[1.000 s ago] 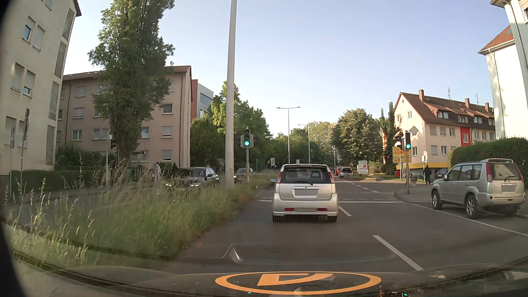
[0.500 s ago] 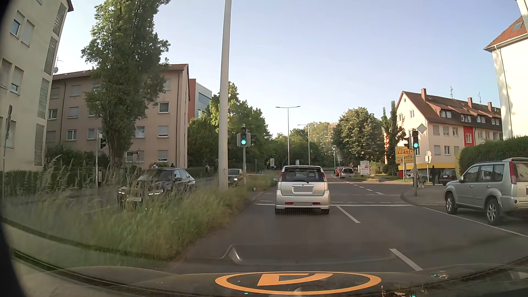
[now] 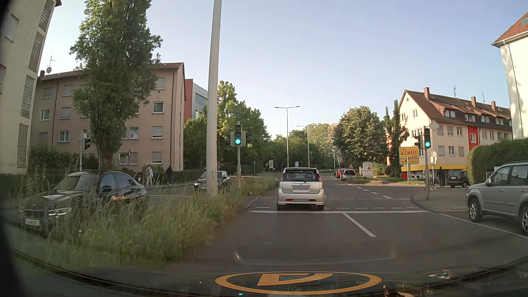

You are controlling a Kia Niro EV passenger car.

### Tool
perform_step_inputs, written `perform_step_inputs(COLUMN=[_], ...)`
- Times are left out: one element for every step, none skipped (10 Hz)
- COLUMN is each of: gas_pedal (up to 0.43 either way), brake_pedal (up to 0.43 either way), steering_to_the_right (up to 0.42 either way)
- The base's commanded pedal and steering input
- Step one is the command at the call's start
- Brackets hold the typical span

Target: Follow the waypoints while adhering to traffic rules and regulations

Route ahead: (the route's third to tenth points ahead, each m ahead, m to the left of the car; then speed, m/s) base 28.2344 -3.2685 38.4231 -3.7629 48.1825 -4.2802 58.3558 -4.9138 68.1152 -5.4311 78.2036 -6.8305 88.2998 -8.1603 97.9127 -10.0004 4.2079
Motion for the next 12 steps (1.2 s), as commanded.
perform_step_inputs(gas_pedal=[0.579,0.630,0.669,0.681,0.681,0.681,0.650,0.610,0.591,0.591,0.559,0.531], brake_pedal=[0.000,0.000,0.000,0.000,0.000,0.000,0.000,0.000,0.000,0.000,0.000,0.000], steering_to_the_right=[0.001,0.002,0.005,0.009,0.010,0.010,0.010,0.010,0.010,0.010,0.010,0.010])
